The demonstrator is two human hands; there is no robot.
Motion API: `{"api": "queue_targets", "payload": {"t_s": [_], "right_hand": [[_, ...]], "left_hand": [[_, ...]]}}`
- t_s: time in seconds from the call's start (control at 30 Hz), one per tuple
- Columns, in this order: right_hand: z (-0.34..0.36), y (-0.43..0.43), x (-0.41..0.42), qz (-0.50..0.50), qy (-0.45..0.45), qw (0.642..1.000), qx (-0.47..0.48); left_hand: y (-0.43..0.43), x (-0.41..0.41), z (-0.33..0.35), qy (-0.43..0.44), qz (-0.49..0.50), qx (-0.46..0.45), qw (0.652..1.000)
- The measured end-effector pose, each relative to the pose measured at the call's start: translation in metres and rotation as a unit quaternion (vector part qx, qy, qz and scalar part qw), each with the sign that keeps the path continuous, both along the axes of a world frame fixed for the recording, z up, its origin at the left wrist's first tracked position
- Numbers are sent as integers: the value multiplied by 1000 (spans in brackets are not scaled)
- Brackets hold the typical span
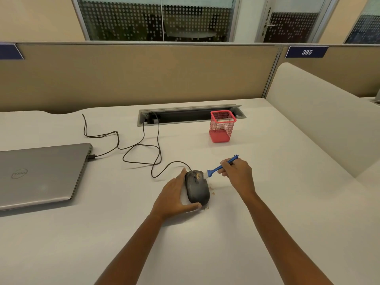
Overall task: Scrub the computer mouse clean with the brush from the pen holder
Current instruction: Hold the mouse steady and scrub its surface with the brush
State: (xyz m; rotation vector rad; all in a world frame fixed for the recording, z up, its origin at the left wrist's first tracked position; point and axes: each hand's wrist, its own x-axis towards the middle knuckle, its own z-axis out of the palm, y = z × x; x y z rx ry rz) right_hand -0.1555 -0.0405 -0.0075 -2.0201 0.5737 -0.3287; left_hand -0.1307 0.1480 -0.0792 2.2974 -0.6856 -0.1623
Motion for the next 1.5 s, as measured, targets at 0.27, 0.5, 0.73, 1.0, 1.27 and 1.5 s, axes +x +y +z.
{"api": "queue_targets", "payload": {"t_s": [0.27, 0.5, 0.73, 1.0, 1.27, 1.5], "right_hand": [[-4, 4, 6, 15, 33, 999, 4], [1, 3, 10, 15, 17, 1000, 12], [-3, 3, 11, 17, 33, 999, -19], [3, 7, 21, 27, 22, 999, -3], [-7, -4, 17, 19, 48, 999, -13], [-2, 2, 25, 27, 41, 998, 31]], "left_hand": [[-1, -1, 2, 7, 2, 0, 1000], [0, 0, 1, 9, 0, 5, 1000], [0, 0, 1, 14, -2, 6, 1000], [0, 1, 1, 9, -2, 11, 1000], [0, 0, 1, 15, -3, 9, 1000], [0, 1, 1, 12, -3, 12, 1000]]}}
